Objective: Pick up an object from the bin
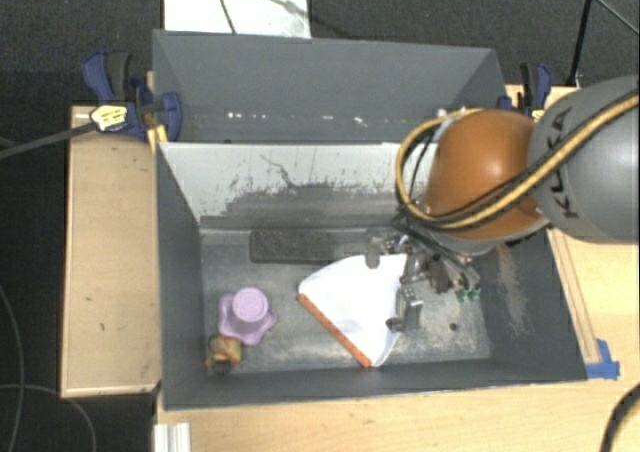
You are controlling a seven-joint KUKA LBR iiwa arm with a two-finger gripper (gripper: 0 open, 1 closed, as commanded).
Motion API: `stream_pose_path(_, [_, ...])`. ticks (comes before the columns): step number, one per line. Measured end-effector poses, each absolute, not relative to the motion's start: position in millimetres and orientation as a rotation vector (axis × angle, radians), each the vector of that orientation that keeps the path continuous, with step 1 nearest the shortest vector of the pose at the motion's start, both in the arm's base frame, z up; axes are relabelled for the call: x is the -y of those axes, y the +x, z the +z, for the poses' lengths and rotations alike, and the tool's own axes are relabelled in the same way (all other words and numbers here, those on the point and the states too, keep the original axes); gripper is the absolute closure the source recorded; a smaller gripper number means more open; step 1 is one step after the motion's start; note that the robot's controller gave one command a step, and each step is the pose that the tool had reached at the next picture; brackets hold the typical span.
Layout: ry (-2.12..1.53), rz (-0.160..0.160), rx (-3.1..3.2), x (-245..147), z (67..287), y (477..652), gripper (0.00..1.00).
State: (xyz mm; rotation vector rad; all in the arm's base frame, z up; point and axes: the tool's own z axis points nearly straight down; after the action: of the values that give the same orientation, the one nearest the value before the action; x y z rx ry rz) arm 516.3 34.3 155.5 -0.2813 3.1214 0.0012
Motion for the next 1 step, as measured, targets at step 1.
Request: stream_pose_path(1, [-0.06, 0.001, -3.154, -31.3, 165.6, 507.6, 0.0])
